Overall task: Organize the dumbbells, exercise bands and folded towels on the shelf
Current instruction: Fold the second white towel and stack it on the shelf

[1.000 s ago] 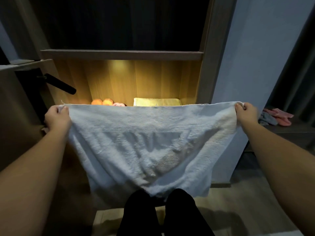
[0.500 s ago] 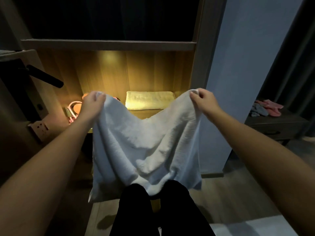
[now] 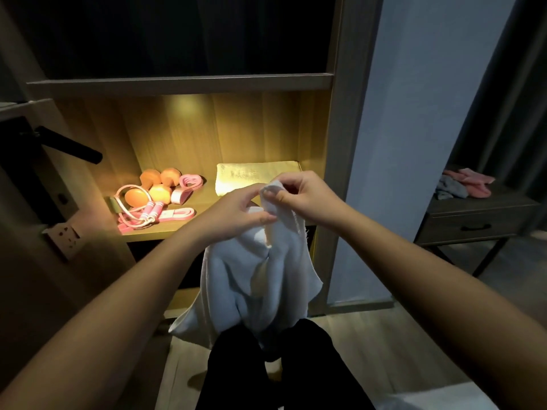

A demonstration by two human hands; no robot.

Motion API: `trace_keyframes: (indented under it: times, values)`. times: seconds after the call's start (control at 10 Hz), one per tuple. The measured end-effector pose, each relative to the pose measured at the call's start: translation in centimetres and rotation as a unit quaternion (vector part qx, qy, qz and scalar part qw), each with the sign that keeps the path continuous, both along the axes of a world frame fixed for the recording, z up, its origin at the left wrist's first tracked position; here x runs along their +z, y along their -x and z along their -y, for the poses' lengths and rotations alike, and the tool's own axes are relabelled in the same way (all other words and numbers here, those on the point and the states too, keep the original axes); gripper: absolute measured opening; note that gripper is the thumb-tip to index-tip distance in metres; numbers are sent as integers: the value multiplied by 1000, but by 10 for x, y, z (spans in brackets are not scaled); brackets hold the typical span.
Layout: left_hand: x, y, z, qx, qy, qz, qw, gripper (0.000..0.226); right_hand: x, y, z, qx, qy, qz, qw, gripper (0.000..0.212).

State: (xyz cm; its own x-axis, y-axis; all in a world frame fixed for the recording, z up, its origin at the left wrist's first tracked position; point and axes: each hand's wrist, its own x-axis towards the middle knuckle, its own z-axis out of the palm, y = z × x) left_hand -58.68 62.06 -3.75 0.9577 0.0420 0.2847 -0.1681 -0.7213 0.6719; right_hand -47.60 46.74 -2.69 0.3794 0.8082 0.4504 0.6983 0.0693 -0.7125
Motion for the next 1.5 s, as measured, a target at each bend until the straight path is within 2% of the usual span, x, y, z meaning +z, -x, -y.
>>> trace_keyframes:
  times: [0.2,0.3,0.4,0.5,0.6,0.7,0.8,0.9,1.0,1.1,1.2,1.3,1.4,1.5]
  values:
    - [-11,-1,13,6,71,19,997,18,-6,-5,16,5,-8,-28,1000,15]
    - [-13,0,17,37,91,85,992,11,-21,-16,24,28,13,-91,995,9]
    - [-13,0,9,88,142,160,973,12,-54,-30,29,54,104,-121,986,12]
    - [-12,2,-4,157,215,219,939,15,-111,-50,40,36,261,-96,960,16]
    - [-10,4,-14,182,254,252,916,15,-177,-62,55,-30,378,-55,924,27]
    - [-10,4,-18,180,261,252,914,9,-228,-61,77,-112,413,-49,903,12]
    - [-12,3,-19,181,261,256,913,10,-264,-57,100,-166,450,-71,875,11]
    - [-12,3,-19,183,266,260,910,11,-295,-52,125,-196,476,-104,851,10]
    - [-12,2,-18,180,264,256,912,10,-323,-47,142,-253,488,-167,818,21]
    - [-11,1,-16,181,263,252,914,13,-329,-45,147,-301,486,-182,800,13]
    - [-12,2,-19,181,267,254,912,12,-333,-46,149,-321,503,-195,779,28]
    - [-13,6,-23,186,264,258,911,13,-329,-46,154,-318,522,-161,775,28]
    - [-14,9,-27,203,274,264,902,10,-330,-46,160,-308,503,-137,796,8]
    - [-15,10,-28,210,279,264,899,11,-333,-48,169,-307,458,-148,821,17]
